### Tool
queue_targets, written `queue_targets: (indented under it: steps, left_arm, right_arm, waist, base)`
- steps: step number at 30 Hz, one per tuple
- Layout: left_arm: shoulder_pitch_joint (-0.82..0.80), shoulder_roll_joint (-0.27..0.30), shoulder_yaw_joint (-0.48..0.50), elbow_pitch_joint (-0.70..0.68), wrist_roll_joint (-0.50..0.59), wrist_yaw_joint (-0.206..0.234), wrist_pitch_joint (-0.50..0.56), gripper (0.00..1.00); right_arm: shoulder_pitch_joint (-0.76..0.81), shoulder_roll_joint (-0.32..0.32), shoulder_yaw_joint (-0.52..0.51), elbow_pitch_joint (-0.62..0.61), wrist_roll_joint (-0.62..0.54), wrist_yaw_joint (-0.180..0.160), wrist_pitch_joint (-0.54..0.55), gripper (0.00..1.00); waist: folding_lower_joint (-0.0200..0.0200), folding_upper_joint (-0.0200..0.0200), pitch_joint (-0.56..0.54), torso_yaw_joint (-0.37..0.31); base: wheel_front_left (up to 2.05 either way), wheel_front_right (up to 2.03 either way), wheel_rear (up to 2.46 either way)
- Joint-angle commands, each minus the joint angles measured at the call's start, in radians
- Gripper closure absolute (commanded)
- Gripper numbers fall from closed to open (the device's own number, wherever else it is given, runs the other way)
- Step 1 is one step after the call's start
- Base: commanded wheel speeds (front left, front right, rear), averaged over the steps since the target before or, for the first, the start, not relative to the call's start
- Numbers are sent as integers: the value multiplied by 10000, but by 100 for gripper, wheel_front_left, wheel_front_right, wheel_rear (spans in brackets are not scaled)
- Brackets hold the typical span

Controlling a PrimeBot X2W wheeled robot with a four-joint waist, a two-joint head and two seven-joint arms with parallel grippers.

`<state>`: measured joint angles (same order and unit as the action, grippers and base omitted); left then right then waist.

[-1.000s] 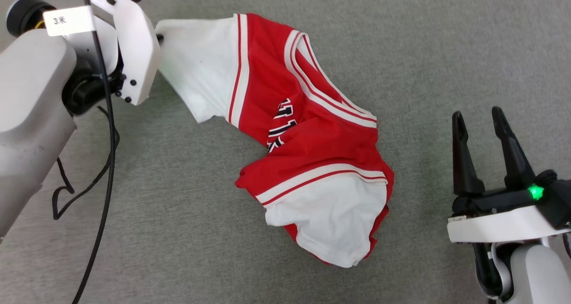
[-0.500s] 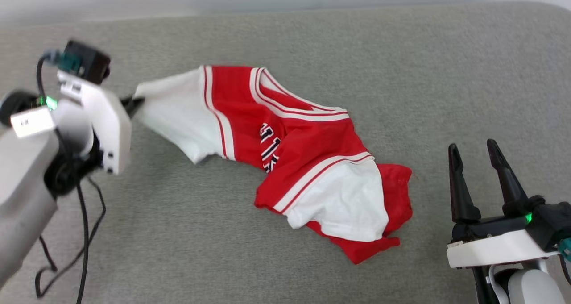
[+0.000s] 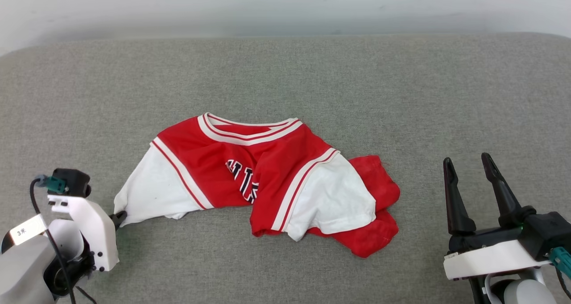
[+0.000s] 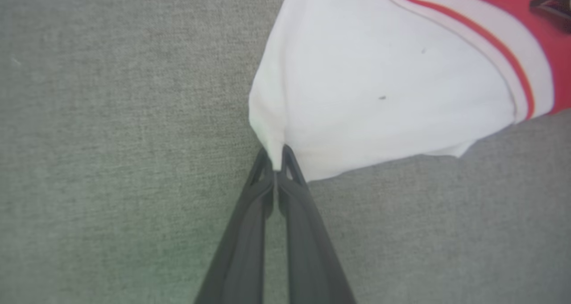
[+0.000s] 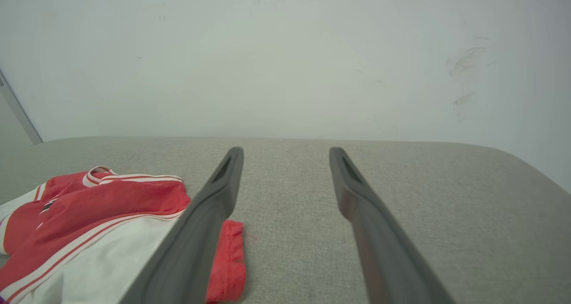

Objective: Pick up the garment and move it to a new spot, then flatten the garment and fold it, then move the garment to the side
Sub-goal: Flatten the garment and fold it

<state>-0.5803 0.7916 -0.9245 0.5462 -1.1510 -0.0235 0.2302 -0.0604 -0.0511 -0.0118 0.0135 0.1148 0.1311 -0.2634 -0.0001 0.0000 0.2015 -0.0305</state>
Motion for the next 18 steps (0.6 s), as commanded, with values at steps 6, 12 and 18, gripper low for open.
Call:
queue_targets:
  steps: [6, 12, 18]
  left_arm:
    - [672, -446, -52, 916, -281, -169, -225, 89]
    - [241, -671, 347, 1173, 427, 388, -2397, 0]
    - [630, -949, 572, 748, 1064, 1330, -4421, 0]
  right_arm:
    - [163, 18, -55, 82, -137, -7, -20, 0]
    - [334, 18, -155, 183, -123, -7, -20, 0]
    - [592, 18, -282, 209, -111, -7, -20, 0]
  waist:
    - [1, 0, -105, -103]
    - [1, 0, -580, -47]
    - [1, 0, -1212, 148]
  base:
    - [0, 0, 0]
    - [0, 0, 0]
    - [0, 0, 0]
